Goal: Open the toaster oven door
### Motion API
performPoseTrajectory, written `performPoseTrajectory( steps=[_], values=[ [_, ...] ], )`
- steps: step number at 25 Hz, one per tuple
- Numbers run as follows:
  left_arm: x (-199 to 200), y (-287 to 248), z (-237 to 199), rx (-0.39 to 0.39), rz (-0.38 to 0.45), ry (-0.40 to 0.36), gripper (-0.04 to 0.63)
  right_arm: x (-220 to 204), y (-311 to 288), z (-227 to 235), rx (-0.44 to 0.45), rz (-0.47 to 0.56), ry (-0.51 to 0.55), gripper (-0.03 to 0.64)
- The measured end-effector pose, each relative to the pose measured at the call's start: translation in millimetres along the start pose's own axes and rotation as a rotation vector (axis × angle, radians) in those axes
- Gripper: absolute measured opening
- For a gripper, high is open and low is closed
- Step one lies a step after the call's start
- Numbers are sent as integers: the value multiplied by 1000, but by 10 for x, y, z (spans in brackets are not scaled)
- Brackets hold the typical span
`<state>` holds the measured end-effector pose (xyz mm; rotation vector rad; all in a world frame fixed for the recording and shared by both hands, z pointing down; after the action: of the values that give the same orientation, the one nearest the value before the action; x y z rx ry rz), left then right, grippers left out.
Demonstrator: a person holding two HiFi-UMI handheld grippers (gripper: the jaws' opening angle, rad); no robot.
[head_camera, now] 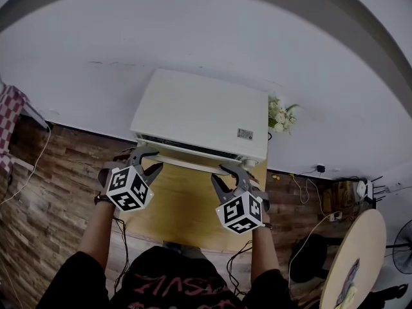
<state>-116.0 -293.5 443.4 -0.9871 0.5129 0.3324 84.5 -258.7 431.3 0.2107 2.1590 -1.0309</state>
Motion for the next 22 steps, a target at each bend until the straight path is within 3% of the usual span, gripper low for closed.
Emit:
performPoseTrajectory(
  steps=[22],
  values=[
    [-122, 121, 323, -34, 11, -31, 133, -80, 105, -343, -22, -35, -22, 141]
  ],
)
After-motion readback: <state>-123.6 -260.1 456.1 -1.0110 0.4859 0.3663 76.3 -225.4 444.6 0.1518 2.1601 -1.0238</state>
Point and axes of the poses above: the fingertips, and each gripper's own axes: y backward along the fingers, z to its right, x out of its top, the point moved 6 cm from there along y, backward along the fingers, and after that the axes turned 2 degrees about -y, right-handed, at the moved point
